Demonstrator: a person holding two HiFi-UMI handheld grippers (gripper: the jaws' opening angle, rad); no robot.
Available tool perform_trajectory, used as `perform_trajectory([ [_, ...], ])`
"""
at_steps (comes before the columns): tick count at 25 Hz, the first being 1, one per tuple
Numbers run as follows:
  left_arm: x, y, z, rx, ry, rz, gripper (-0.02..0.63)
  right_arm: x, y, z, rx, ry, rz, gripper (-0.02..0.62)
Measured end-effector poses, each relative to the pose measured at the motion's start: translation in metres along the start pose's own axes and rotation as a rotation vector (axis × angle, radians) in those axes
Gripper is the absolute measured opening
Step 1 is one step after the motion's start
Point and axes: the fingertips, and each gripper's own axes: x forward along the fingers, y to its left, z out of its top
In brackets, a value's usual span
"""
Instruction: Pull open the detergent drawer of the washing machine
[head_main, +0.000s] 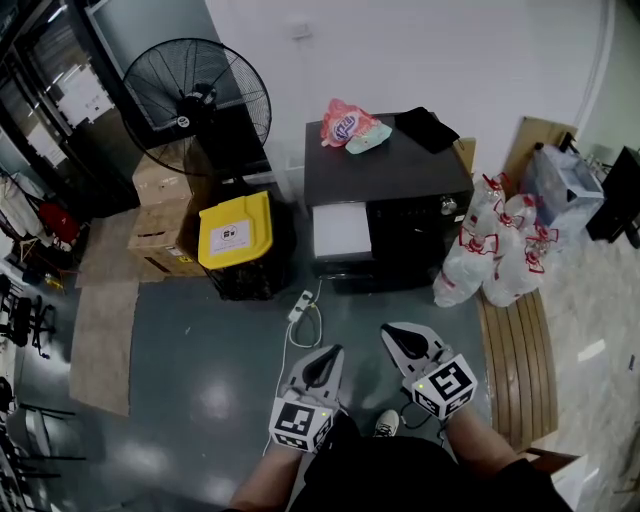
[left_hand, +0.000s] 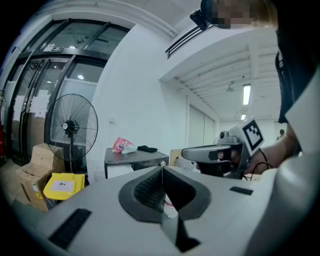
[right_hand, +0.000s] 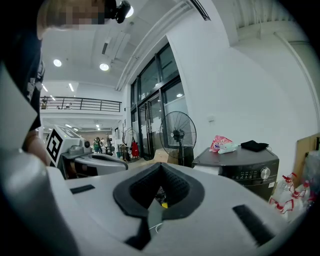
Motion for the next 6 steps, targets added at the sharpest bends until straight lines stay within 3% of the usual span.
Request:
perform_trajectory([
  [6,0.0035,0.0,0.0035,0.001,-0.007,-0.003,0.009,0.0011,-0.0049,0.0007,0.01,-0.005,-0.007,0.003],
])
